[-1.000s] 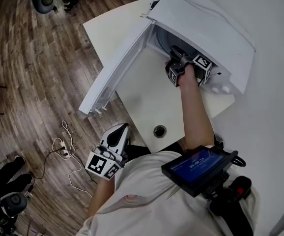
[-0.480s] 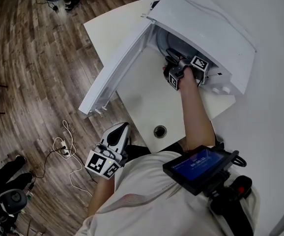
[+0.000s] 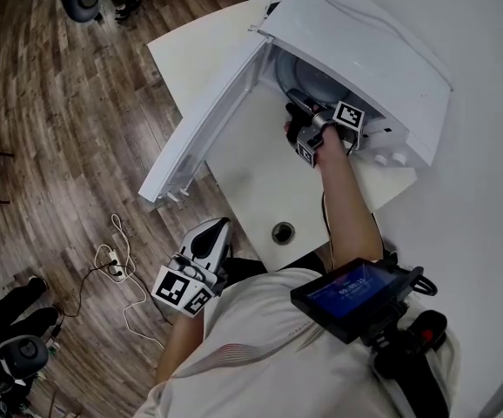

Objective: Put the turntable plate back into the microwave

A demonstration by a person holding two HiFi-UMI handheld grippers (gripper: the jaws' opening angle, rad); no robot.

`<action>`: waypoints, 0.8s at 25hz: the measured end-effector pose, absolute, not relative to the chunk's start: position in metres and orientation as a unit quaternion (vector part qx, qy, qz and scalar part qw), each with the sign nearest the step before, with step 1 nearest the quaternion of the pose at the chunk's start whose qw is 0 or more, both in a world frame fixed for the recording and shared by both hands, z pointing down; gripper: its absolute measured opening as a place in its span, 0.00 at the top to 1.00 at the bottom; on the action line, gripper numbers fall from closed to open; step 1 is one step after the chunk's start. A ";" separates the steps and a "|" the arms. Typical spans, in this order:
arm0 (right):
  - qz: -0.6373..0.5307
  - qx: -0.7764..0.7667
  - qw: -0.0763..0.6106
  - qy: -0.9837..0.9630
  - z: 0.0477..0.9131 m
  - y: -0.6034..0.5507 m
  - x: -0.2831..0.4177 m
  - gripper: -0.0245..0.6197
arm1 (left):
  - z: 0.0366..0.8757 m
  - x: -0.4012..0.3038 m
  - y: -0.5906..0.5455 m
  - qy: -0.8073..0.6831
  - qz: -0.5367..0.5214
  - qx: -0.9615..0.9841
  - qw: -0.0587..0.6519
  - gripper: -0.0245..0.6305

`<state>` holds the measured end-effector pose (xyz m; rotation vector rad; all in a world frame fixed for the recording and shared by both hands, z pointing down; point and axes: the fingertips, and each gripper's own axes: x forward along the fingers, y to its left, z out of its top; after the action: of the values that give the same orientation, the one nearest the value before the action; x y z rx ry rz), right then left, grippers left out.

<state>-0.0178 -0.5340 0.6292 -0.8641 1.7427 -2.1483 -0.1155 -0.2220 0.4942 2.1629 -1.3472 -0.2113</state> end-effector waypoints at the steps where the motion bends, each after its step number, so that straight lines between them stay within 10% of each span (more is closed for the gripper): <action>1: -0.733 -0.288 0.115 0.606 0.629 -0.528 -0.020 0.64 | 0.495 -0.115 -0.221 -0.505 -0.079 0.810 0.289 0.95; 8: -0.696 -0.252 0.124 0.661 0.606 -0.482 -0.016 0.64 | 0.492 -0.118 -0.215 -0.505 -0.082 0.811 0.284 0.95; 12: -0.640 -0.270 0.135 0.706 0.576 -0.463 -0.005 0.95 | 0.484 -0.119 -0.210 -0.494 -0.086 0.821 0.272 0.95; 20: -0.468 -0.351 0.146 0.798 0.485 -0.400 0.020 0.95 | 0.450 -0.125 -0.190 -0.449 -0.077 0.863 0.220 0.95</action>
<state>0.0204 -0.4000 0.4852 -1.0095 2.2968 -1.3471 -0.1252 -0.1901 0.4504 2.3862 -1.2424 -0.2131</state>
